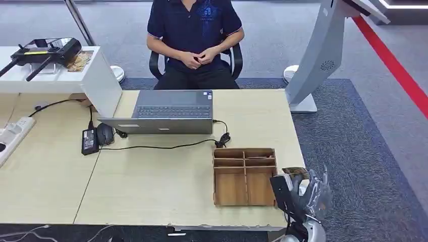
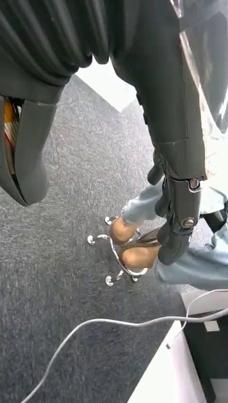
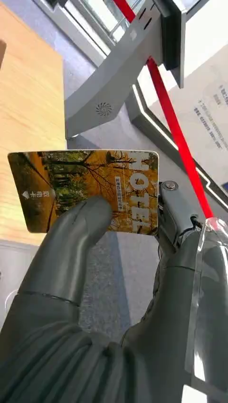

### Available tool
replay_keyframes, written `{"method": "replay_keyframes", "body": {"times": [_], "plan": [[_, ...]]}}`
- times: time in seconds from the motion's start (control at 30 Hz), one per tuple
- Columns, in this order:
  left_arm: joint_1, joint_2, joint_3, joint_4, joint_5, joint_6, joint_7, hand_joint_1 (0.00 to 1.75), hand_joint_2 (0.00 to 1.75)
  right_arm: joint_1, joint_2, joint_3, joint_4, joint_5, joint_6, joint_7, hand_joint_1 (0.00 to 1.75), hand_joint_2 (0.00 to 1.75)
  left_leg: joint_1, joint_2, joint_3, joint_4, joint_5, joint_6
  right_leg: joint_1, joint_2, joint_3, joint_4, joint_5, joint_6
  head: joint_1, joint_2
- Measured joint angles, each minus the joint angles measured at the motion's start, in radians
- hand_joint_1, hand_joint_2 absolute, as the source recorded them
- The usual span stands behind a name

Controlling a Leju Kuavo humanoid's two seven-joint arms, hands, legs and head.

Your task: Pass the card to the sensor for recognition and then transmit it.

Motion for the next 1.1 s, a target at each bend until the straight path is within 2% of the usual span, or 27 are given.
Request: {"method": "replay_keyframes", "body": {"times": [1.1], "plan": [[0.005,0.000,-0.004,-0.008,0.010,0.000,0.001,0.00,1.75,-0.002,0.024,-0.051,0.070,0.009,0.000,-0.031,1.75,1.75,0.000,0.000,0.000,0.000,0.000,0.000,0.000,0.000,0.000,0.000,0.000,0.000,0.000,0.000]]}}
